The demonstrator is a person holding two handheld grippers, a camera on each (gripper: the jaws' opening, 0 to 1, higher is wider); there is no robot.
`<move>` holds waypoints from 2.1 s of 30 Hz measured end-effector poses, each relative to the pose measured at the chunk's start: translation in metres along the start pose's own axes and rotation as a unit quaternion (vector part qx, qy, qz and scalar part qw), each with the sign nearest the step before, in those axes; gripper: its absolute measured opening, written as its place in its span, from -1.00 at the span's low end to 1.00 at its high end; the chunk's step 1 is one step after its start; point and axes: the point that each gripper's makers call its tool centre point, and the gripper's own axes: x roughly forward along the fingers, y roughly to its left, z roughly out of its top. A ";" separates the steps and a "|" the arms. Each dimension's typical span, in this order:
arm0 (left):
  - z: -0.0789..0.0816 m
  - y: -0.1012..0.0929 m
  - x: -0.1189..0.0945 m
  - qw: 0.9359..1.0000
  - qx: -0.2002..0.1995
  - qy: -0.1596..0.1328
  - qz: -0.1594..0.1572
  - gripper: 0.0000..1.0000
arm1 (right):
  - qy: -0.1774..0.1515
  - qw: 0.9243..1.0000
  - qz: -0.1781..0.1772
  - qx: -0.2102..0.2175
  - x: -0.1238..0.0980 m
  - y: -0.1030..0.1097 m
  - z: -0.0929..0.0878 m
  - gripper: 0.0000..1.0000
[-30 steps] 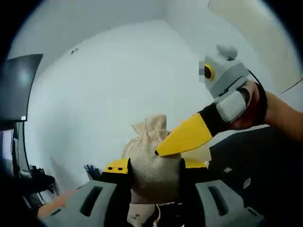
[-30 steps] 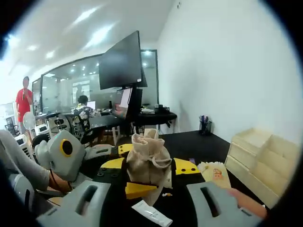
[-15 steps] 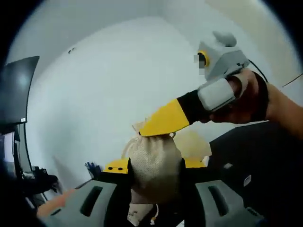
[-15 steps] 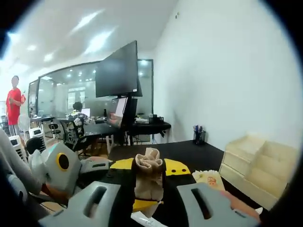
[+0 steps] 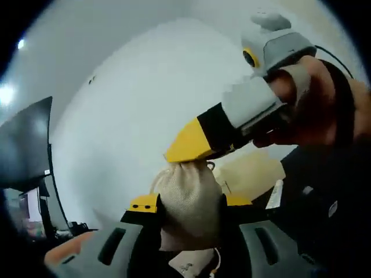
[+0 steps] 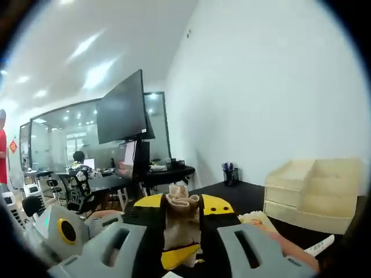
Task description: Open the drawer, pick up the cosmetic bottles from the table one by one, place them into the drawer, release the gripper, close the drawer, and move the gripper away
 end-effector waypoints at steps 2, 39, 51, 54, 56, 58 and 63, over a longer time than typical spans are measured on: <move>-0.001 -0.001 0.000 1.000 -0.004 0.002 -0.002 -0.31 | 0.004 1.000 -0.001 -0.002 0.001 0.000 -0.001 -0.71; -0.037 -0.025 -0.010 0.954 -0.173 0.034 -0.242 0.31 | 0.034 0.998 0.018 -0.055 -0.042 -0.032 0.015 -0.92; -0.012 -0.028 0.036 0.929 -0.189 0.021 -0.316 0.70 | 0.051 0.992 -0.060 -0.098 -0.050 -0.079 0.037 -0.92; -0.015 -0.036 0.050 0.924 -0.190 0.027 -0.331 0.70 | 0.054 0.988 -0.084 -0.114 -0.052 -0.092 0.045 -0.92; -0.019 -0.046 0.058 0.914 -0.200 0.038 -0.351 0.72 | 0.053 0.987 -0.098 -0.119 -0.055 -0.101 0.052 -0.92; -0.022 -0.051 0.067 0.911 -0.203 0.039 -0.356 0.73 | 0.054 0.984 -0.111 -0.125 -0.057 -0.110 0.057 -0.92; -0.032 -0.065 0.085 0.902 -0.201 0.047 -0.379 0.72 | 0.057 0.980 -0.131 -0.142 -0.055 -0.140 0.074 -0.92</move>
